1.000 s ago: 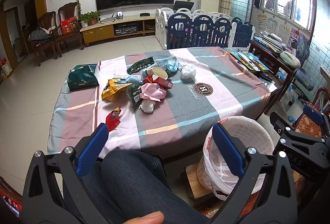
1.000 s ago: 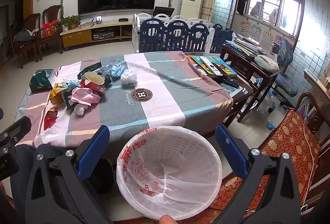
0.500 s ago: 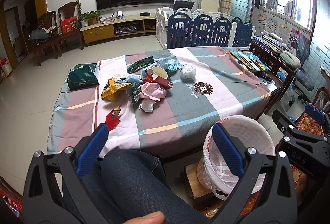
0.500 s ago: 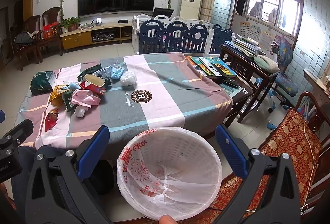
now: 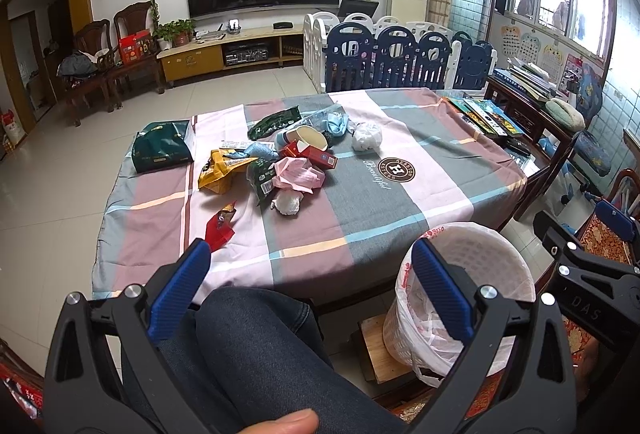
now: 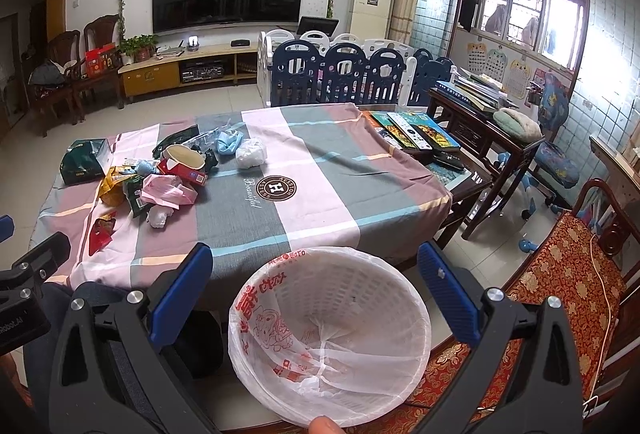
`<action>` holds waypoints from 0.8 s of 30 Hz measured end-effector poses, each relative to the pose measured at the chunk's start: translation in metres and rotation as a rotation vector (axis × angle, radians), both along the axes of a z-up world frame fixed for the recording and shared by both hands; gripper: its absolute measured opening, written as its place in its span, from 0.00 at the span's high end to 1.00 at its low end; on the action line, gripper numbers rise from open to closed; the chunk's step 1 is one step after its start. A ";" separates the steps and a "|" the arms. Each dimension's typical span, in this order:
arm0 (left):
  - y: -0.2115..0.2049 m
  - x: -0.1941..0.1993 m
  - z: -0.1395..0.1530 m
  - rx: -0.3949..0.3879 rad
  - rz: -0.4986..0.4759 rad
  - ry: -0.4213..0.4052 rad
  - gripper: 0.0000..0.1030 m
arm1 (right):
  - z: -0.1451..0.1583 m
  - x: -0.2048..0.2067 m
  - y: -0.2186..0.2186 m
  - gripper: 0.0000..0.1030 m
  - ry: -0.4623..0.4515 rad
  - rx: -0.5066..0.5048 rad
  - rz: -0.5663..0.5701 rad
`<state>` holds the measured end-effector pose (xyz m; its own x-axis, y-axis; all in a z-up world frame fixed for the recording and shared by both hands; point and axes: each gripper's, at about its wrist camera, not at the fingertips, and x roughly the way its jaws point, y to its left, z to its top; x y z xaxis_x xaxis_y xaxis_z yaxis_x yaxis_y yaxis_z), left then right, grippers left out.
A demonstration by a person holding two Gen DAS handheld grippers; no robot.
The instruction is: Collect trash
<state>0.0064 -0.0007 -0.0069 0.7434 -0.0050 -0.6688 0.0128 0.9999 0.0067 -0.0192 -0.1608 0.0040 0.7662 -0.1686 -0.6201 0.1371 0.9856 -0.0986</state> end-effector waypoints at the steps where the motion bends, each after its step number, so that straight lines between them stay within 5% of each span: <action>1: 0.000 0.000 0.000 0.001 0.001 0.000 0.03 | 0.000 0.000 0.000 0.03 0.001 0.000 0.001; 24: 0.000 0.002 -0.005 0.002 0.000 0.013 0.03 | -0.001 0.000 -0.003 0.03 0.009 0.007 -0.007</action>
